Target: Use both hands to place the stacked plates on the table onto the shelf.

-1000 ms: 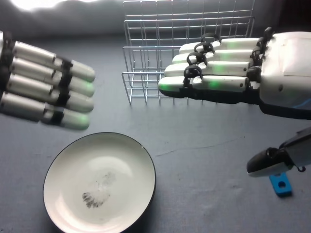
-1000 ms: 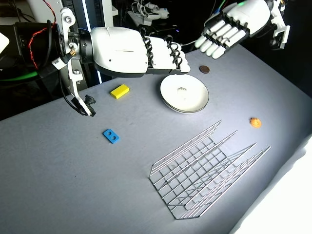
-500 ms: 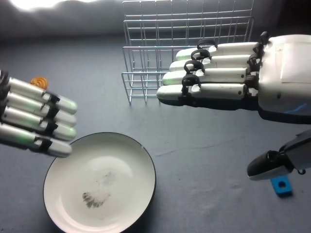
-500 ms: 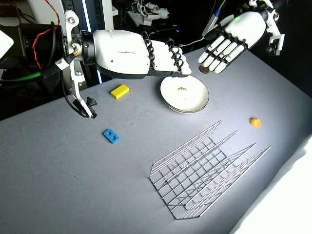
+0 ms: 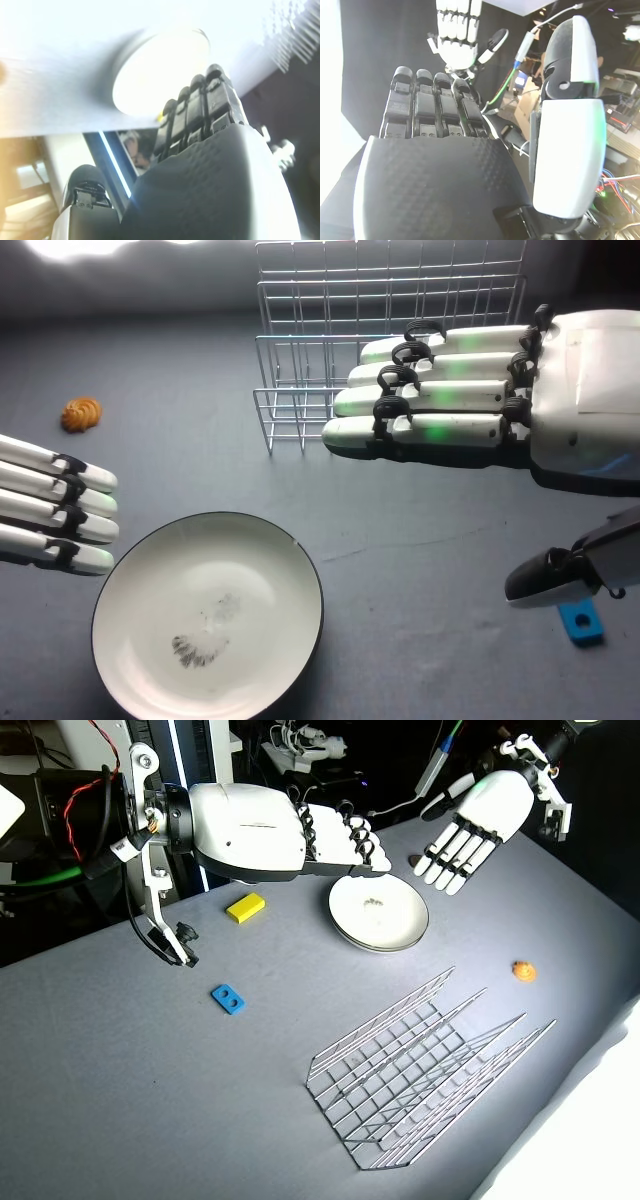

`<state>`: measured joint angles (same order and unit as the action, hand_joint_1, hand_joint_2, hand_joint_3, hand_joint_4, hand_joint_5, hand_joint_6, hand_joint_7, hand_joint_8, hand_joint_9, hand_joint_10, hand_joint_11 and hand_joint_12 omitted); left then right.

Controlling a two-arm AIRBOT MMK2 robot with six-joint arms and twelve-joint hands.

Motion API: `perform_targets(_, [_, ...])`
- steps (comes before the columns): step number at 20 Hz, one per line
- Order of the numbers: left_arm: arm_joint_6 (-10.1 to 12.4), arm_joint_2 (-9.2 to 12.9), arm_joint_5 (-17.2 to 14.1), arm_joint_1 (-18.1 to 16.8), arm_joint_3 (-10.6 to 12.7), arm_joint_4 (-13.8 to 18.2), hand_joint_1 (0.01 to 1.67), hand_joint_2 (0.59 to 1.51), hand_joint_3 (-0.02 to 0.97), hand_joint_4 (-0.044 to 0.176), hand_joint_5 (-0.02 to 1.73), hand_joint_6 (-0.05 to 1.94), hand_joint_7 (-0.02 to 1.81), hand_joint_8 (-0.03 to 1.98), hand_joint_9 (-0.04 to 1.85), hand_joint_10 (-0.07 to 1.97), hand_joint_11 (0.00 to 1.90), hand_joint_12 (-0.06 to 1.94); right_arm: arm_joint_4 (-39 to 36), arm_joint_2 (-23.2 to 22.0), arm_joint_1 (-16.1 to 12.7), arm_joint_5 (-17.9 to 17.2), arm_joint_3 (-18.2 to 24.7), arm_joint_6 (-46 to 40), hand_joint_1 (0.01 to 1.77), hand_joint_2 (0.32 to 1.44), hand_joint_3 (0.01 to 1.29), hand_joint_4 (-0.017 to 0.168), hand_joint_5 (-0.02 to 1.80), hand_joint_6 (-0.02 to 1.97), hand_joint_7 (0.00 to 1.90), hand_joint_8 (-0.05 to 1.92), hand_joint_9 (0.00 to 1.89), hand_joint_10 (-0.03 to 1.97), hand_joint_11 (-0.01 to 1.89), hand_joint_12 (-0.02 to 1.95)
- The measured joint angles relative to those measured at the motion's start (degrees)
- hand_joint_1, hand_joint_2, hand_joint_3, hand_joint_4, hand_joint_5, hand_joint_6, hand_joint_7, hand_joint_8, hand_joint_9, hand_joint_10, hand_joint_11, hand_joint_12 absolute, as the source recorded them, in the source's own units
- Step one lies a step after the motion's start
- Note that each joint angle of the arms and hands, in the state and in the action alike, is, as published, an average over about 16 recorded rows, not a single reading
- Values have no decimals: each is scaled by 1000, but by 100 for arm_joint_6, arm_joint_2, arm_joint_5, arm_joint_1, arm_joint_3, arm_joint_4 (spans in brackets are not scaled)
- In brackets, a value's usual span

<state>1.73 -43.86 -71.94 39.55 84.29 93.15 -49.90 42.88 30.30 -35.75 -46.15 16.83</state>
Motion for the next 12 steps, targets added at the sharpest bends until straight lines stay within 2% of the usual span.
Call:
perform_targets(7, [-16, 152, -15, 420, -126, -265, 16, 1112, 5, 2, 22, 7, 15, 9, 22, 15, 15, 5, -36, 0, 11, -1, 0, 47, 960, 918, 19, 1, 20, 29, 20, 13, 21, 7, 19, 0])
perform_targets(12, [-18, 169, -57, 603, -256, -365, 16, 1115, 5, 0, 22, 7, 16, 9, 22, 15, 15, 6, -54, 0, 15, -2, 0, 82, 961, 921, 19, 2, 20, 29, 20, 13, 21, 6, 19, -1])
